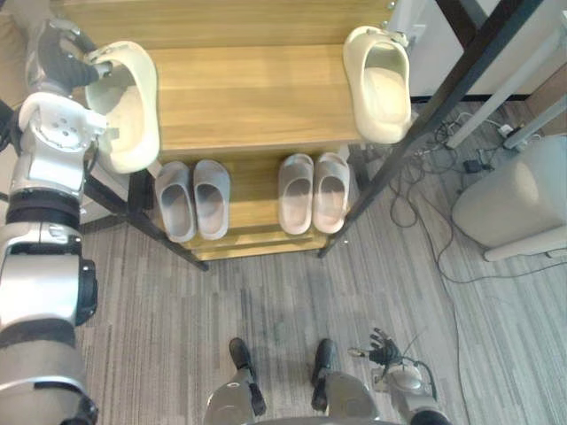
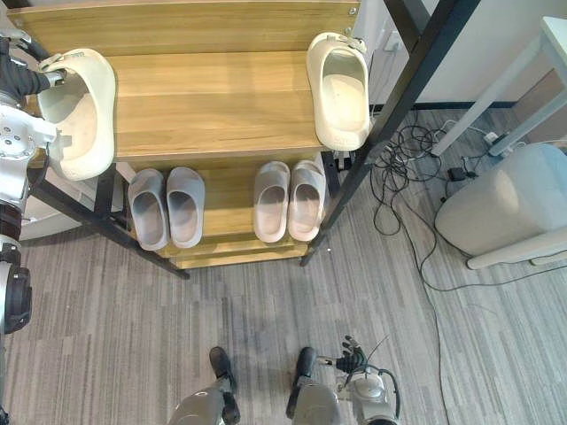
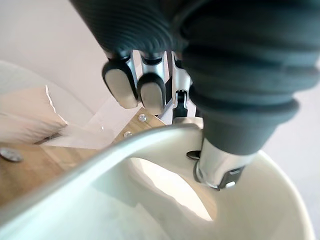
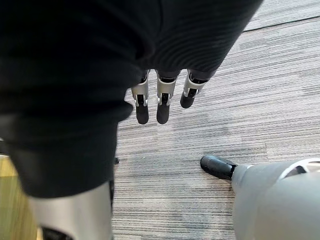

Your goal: Organize the slippers on the shoe rack

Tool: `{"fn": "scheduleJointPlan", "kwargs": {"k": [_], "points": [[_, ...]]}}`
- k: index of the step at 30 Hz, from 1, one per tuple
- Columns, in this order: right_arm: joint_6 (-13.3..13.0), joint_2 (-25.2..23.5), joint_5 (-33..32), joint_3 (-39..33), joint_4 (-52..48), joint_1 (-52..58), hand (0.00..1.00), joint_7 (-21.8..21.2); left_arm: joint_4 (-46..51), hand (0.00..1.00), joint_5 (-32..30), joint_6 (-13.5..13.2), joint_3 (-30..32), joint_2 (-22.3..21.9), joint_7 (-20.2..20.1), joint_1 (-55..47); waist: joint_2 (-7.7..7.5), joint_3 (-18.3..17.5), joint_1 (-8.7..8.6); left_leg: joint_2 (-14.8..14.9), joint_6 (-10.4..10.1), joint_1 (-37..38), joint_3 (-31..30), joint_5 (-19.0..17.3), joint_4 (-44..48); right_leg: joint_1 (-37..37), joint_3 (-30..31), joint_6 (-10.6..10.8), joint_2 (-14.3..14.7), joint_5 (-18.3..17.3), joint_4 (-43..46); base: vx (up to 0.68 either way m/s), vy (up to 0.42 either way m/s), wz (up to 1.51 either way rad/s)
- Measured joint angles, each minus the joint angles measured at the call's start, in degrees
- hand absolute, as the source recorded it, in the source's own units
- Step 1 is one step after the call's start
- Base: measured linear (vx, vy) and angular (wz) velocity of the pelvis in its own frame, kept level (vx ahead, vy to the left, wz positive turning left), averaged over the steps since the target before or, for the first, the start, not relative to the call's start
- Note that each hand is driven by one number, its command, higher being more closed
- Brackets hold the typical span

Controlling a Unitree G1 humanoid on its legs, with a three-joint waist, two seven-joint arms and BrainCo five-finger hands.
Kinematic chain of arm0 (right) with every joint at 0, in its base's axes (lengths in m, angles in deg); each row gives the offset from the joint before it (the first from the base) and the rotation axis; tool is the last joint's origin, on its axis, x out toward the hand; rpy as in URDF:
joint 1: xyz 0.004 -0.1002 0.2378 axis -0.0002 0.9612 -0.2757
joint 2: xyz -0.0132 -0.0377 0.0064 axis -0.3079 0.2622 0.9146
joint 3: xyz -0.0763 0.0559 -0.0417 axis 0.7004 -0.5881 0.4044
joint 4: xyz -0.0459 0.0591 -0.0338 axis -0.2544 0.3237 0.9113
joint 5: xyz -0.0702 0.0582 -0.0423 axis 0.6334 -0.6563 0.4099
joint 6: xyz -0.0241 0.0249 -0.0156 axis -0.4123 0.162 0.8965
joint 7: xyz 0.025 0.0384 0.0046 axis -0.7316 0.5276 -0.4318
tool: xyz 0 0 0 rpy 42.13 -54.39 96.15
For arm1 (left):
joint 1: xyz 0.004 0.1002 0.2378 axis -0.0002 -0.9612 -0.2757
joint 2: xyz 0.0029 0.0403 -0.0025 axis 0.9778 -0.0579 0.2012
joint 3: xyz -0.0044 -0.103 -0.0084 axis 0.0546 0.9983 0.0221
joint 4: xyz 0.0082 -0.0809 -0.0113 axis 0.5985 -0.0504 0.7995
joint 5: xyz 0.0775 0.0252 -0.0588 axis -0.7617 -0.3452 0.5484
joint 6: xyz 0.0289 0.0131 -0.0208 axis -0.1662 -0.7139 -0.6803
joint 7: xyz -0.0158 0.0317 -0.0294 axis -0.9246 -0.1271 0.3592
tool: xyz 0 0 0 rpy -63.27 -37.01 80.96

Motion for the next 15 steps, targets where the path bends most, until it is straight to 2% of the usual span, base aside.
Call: {"fn": "scheduleJointPlan", "kwargs": {"k": [6, 12, 15], "points": [[0.03, -0.07, -0.01, 0.00, 0.01, 0.27, 0.00, 0.08, 1.40, 1.00, 0.12, 0.22, -0.17, -2.36, 0.26, -0.13, 0.00, -0.01, -0.15, -0.08, 0.32, 0.14, -0.09, 0.24, 0.00, 0.26, -0.08, 0.02, -0.08, 0.27, -0.06, -0.03, 0.000, 0.01], [0.06, -0.67, 0.00, 1.33, 0.02, 0.38, 0.00, 0.44, 8.10, 1.00, 0.49, 0.62, -2.92, -7.67, 1.25, -2.23, 0.01, -0.02, -0.25, -0.27, 0.36, 1.02, -0.27, 0.27, -0.02, 1.81, -0.30, 0.16, -0.11, 0.82, -1.26, -0.03, 0.003, 0.01], [0.08, -1.53, -0.01, 1.60, 0.02, 0.44, 0.00, 0.67, 9.38, 1.00, 0.50, 0.59, -3.32, -9.96, 1.28, -2.22, 0.12, -0.08, -1.03, -0.31, 0.36, 1.07, 0.11, 0.27, -0.03, 1.61, 0.12, 0.17, -0.12, 1.01, -1.28, -0.04, 0.003, -0.06]]}}
